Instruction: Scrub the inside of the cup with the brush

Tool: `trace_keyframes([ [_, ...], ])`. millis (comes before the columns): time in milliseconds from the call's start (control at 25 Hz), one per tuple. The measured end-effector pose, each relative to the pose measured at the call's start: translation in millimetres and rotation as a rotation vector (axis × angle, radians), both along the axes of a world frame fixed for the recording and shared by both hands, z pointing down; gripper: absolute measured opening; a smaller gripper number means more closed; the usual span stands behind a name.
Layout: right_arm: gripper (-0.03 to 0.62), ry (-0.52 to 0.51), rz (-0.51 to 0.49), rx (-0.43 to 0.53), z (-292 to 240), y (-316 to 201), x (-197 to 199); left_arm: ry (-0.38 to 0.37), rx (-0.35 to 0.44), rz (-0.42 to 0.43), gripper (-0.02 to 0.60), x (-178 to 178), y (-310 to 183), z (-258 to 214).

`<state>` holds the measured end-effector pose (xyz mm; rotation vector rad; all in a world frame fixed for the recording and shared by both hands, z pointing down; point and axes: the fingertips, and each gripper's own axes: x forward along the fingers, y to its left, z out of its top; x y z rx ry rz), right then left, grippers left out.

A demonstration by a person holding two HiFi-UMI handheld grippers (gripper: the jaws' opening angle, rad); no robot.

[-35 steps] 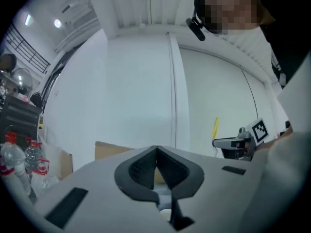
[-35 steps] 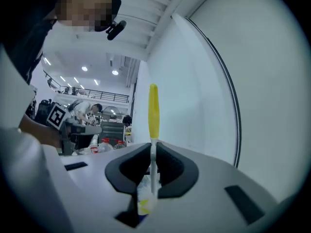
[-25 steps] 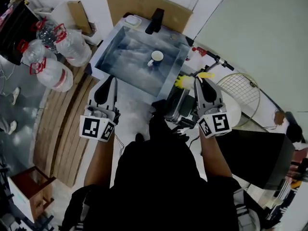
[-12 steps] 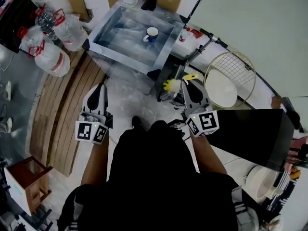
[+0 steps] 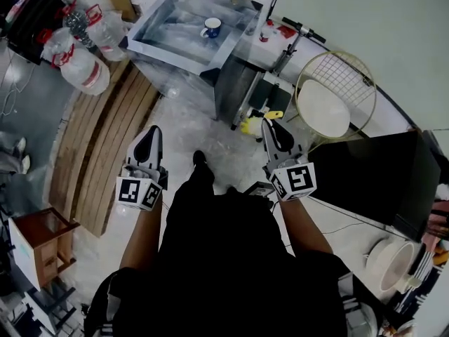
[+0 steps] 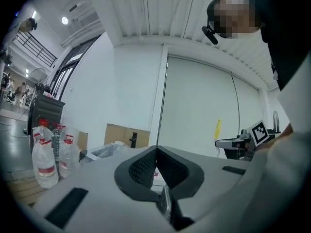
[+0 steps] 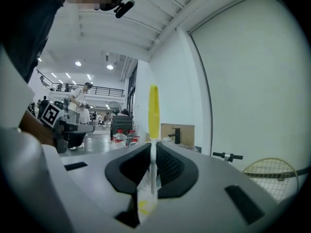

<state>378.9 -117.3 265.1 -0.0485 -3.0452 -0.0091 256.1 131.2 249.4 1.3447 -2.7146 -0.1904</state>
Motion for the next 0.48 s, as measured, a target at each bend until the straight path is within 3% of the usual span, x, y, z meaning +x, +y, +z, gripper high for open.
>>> trace_keyframes([
  [240,0.043,0.008,0.009,-0.035,18,5,74,-0.002,-0.041,0.001,0.016,80,5,9],
  [480,0.043,0.017,-0.009,-0.041,27,31,109,0.008,-0.092,-0.04,0.015,121,33,20],
])
